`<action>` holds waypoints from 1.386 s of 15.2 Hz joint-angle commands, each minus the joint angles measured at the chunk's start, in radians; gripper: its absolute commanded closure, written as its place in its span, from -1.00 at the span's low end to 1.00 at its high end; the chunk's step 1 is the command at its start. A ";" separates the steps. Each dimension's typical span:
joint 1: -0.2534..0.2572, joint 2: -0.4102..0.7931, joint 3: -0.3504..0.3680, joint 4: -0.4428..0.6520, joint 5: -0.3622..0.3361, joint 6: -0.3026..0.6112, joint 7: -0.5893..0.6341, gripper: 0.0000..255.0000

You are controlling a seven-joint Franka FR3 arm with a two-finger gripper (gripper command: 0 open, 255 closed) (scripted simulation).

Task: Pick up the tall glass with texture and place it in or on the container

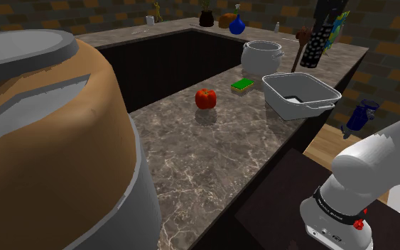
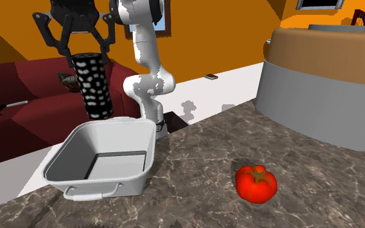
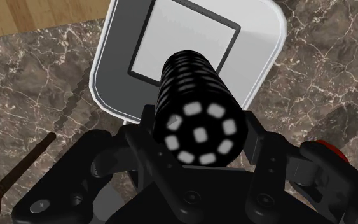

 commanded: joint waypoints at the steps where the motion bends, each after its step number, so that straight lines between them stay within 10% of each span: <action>1: -0.001 -0.013 0.000 -0.043 -0.003 0.030 0.002 1.00; 21: -0.011 -0.086 -0.003 -0.333 -0.023 0.250 0.023 1.00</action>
